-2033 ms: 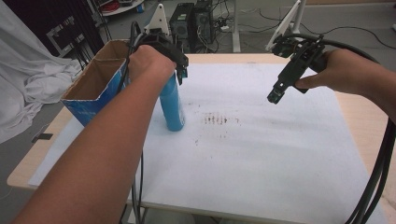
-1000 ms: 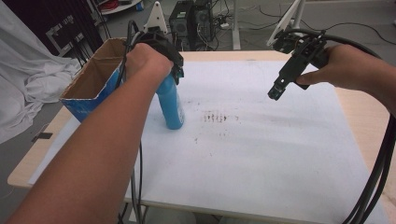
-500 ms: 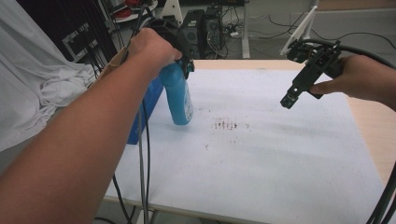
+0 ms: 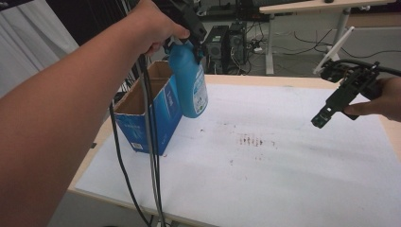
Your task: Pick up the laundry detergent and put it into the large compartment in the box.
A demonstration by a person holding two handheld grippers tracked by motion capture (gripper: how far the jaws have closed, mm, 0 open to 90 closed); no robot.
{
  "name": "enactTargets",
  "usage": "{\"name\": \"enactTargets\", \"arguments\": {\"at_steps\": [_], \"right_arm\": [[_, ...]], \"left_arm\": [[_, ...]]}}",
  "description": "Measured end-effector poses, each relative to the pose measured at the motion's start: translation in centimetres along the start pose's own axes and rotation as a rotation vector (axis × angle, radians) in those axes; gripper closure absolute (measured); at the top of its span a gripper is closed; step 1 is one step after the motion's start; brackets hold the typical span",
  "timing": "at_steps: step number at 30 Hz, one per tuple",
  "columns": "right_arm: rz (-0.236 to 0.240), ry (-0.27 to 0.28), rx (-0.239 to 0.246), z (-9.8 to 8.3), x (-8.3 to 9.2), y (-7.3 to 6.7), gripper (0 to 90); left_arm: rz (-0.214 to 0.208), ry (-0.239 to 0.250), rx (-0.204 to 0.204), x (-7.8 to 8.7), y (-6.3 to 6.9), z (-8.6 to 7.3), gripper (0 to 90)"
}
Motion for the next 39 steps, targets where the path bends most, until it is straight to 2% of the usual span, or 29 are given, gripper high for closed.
{"name": "enactTargets", "arguments": {"at_steps": [1,2,5,6,7,9,10,14,15,16,17,21,23,24,25,27,29,36,39], "right_arm": [[0.002,0.001,-0.003,0.0,0.0,0.0,3.6],[0.002,0.002,-0.004,-0.1,0.1,0.1,3.6],[0.002,0.005,-0.006,-0.1,0.1,0.2,3.6],[0.002,0.005,-0.006,-0.1,0.1,0.2,3.6],[0.005,0.005,-0.013,-0.2,0.1,0.3,3.6],[0.007,0.006,-0.013,-0.2,0.1,0.3,3.6],[0.008,0.008,-0.017,-0.2,0.1,0.3,3.6],[0.012,0.009,-0.011,-0.3,0.2,0.2,3.7],[0.012,0.009,-0.011,-0.3,0.2,0.2,3.7],[0.012,0.011,-0.017,-0.3,0.3,0.3,3.6],[0.01,0.01,-0.019,-0.3,0.3,0.3,3.6],[0.011,0.014,-0.025,-0.3,0.4,0.5,3.6],[0.012,0.015,-0.029,-0.3,0.4,0.5,3.6],[0.012,0.014,-0.031,-0.3,0.4,0.5,3.7],[0.012,0.014,-0.031,-0.3,0.4,0.5,3.7],[0.01,0.013,-0.03,-0.4,0.4,0.5,3.7],[0.009,0.008,-0.033,-0.4,0.4,0.5,3.6],[0.015,0.014,-0.047,-0.5,0.5,0.6,3.6],[0.013,0.009,-0.057,-0.6,0.5,0.7,3.6]], "left_arm": [[0.0,0.0,0.0,0.0,0.0,0.0,37.8],[-0.002,0.012,-0.038,0.9,-0.5,-0.2,37.8],[-0.015,0.032,-0.072,2.2,-1.3,-0.6,37.8],[-0.015,0.032,-0.072,2.2,-1.3,-0.6,37.8],[-0.016,0.039,-0.116,3.0,-1.8,-1.0,37.8],[-0.016,0.039,-0.116,3.0,-1.8,-1.0,37.8],[-0.006,0.039,-0.201,3.8,-2.4,-1.5,37.8],[-0.019,0.046,-0.292,5.2,-3.3,-2.2,37.9],[-0.019,0.046,-0.292,5.2,-3.3,-2.2,37.8],[-0.025,0.05,-0.344,5.9,-3.6,-2.5,37.9],[-0.025,0.051,-0.368,6.3,-3.8,-2.7,37.8],[-0.029,0.057,-0.423,7.1,-4.3,-3.1,37.8],[-0.024,0.056,-0.465,7.5,-4.6,-3.4,37.9],[-0.022,0.054,-0.503,7.8,-4.9,-3.7,37.8],[-0.022,0.054,-0.503,7.8,-4.9,-3.7,37.8],[-0.021,0.058,-0.539,8.0,-5.3,-3.9,37.8],[-0.024,0.065,-0.554,8.2,-5.8,-4.0,37.9],[-0.002,0.049,-0.617,8.4,-8.0,-4.4,37.9],[0.009,0.047,-0.626,8.4,-8.9,-4.4,37.9]]}}
Point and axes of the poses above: each handheld gripper's, and its own axes: x roughly backward along the jaws, z roughly out of its top, y roughly to its right, the point moved 8 cm from there along -x, roughly forward along the jaws, and after that the axes turned 9 degrees about -y, right-handed, at the moved point
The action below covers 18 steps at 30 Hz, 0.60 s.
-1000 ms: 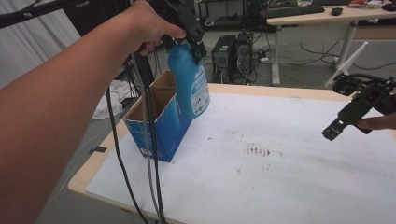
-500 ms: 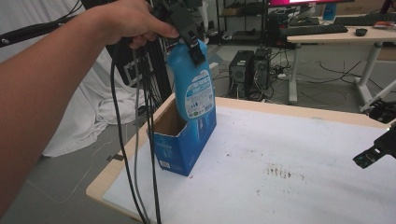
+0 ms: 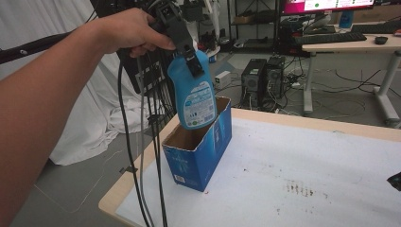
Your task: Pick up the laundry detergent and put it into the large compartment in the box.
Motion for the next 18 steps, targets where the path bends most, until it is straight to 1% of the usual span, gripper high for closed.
{"name": "enactTargets", "arguments": {"at_steps": [2,5,7,9,10,12,13,16,18], "right_arm": [[-0.002,-0.004,-0.003,-0.1,0.0,0.1,3.7],[-0.001,-0.001,-0.01,0.0,0.0,0.2,3.7],[-0.003,-0.005,-0.009,0.0,-0.1,0.3,3.6],[-0.002,-0.007,-0.011,0.0,-0.1,0.3,3.6],[-0.002,-0.009,-0.013,0.0,-0.1,0.3,3.7],[-0.002,-0.008,-0.025,-0.1,-0.2,0.5,3.6],[-0.001,-0.007,-0.029,-0.1,-0.1,0.5,3.6],[0.0,-0.009,-0.041,-0.3,-0.2,0.9,3.7],[-0.001,-0.01,-0.049,-0.4,-0.2,1.1,3.7]], "left_arm": [[0.003,-0.007,-0.004,-0.1,-0.5,-0.4,37.9],[0.009,-0.006,-0.02,-0.3,-1.1,-0.8,37.9],[0.01,-0.003,-0.022,-0.5,-1.6,-1.0,38.0],[0.012,-0.003,-0.028,-0.6,-1.8,-1.1,38.0],[0.017,-0.001,-0.04,-0.9,-2.2,-1.2,38.0],[0.014,0.0,-0.049,-1.2,-2.5,-1.3,37.9],[0.013,-0.004,-0.06,-1.3,-2.6,-1.4,37.9],[0.004,-0.003,-0.071,-2.0,-3.0,-1.7,38.0],[0.005,-0.006,-0.076,-2.4,-3.3,-1.8,38.0]]}}
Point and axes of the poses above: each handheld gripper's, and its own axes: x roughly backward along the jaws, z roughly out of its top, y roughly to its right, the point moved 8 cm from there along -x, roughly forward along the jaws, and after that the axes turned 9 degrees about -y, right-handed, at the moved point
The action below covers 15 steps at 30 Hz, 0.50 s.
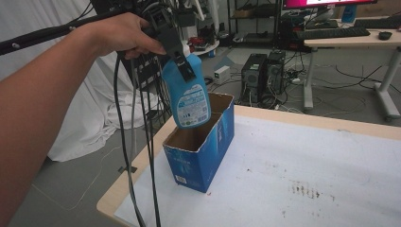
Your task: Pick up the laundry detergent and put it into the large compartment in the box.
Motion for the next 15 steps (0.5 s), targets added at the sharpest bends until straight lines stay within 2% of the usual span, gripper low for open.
{"name": "enactTargets", "arguments": {"at_steps": [9,12,15], "right_arm": [[-0.003,-0.006,-0.012,-0.1,-0.1,0.4,3.6],[0.001,-0.012,-0.013,-0.2,-0.2,0.4,3.6],[-0.001,-0.017,-0.02,-0.3,-0.3,0.5,3.6]], "left_arm": [[-0.001,-0.028,-0.017,-2.9,-1.0,-0.5,38.0],[0.007,-0.03,-0.044,-3.7,-1.1,-0.5,38.0],[-0.003,-0.03,-0.059,-4.6,-1.1,-0.5,38.0]]}}
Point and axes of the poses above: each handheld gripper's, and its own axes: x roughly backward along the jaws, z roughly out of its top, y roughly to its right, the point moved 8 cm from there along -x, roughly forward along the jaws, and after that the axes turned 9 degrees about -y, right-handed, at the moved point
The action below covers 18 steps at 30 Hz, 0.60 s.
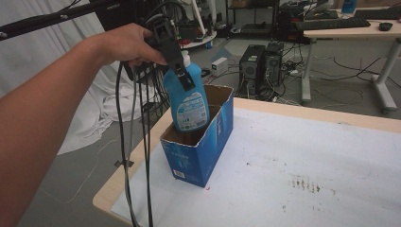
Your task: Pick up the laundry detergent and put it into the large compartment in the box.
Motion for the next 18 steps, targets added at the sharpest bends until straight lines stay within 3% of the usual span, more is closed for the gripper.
{"name": "enactTargets", "arguments": {"at_steps": [9,10,18], "right_arm": [[0.0,-0.006,-0.001,0.0,-0.2,0.0,3.7],[0.001,-0.004,-0.002,0.0,-0.3,0.0,3.6],[0.005,-0.019,-0.003,-0.2,-0.9,0.2,3.7]], "left_arm": [[-0.007,-0.042,-0.01,-3.2,-0.1,-0.1,38.0],[-0.02,-0.05,-0.004,-4.3,-0.1,-0.2,38.0],[-0.02,-0.081,-0.016,-7.8,-0.2,-0.5,37.9]]}}
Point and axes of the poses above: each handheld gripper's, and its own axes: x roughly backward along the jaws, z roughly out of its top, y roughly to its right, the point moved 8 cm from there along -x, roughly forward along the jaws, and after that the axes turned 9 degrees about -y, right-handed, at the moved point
